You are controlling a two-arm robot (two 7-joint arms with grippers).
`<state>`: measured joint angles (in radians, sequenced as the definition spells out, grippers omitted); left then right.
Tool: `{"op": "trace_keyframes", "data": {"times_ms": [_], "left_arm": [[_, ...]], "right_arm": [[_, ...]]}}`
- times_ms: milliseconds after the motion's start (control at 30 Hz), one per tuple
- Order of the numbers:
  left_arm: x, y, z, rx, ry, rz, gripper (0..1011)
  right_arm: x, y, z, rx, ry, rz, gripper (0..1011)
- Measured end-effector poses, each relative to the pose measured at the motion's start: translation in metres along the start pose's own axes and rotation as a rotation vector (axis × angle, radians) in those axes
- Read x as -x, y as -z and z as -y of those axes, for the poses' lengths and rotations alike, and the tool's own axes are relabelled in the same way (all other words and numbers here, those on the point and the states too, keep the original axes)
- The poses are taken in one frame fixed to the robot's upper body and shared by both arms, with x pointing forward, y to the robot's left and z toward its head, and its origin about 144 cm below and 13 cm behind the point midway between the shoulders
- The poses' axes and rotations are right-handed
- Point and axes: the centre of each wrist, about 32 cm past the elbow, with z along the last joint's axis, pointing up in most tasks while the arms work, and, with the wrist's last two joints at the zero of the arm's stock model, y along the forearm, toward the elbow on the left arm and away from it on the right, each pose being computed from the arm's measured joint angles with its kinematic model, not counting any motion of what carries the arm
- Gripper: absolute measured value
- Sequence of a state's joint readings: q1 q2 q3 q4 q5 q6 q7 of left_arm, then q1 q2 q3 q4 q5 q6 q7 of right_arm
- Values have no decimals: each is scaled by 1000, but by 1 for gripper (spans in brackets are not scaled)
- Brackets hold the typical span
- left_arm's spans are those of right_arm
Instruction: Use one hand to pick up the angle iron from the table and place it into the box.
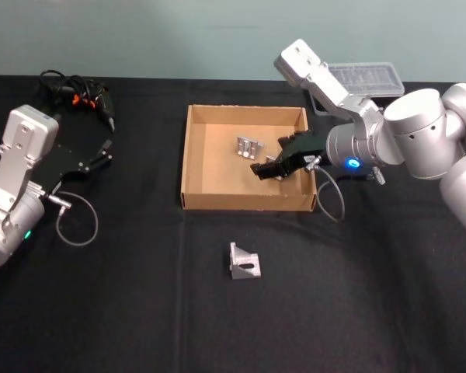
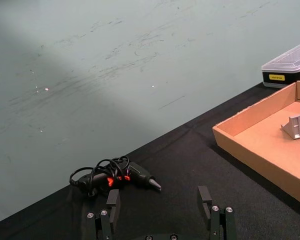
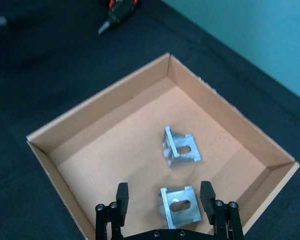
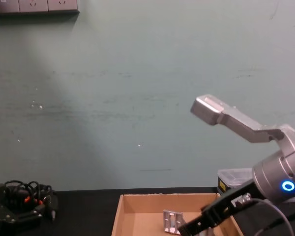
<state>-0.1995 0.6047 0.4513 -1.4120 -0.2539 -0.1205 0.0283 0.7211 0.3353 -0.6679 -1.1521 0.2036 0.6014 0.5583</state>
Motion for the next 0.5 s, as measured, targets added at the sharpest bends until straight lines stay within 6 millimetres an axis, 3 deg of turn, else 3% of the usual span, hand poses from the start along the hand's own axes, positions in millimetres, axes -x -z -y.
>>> {"op": "trace_keyframes", "data": {"times_ms": [67, 167, 500], "left_arm": [[0, 0, 0, 0, 0, 0, 1011], [0, 0, 0, 0, 0, 0, 1011], [0, 0, 0, 0, 0, 0, 1011]], "right_arm": [[0, 0, 4, -24, 1, 1, 952], [2, 0, 10, -58, 0, 5, 997], [14, 8, 45, -214, -117, 58, 1004]]}}
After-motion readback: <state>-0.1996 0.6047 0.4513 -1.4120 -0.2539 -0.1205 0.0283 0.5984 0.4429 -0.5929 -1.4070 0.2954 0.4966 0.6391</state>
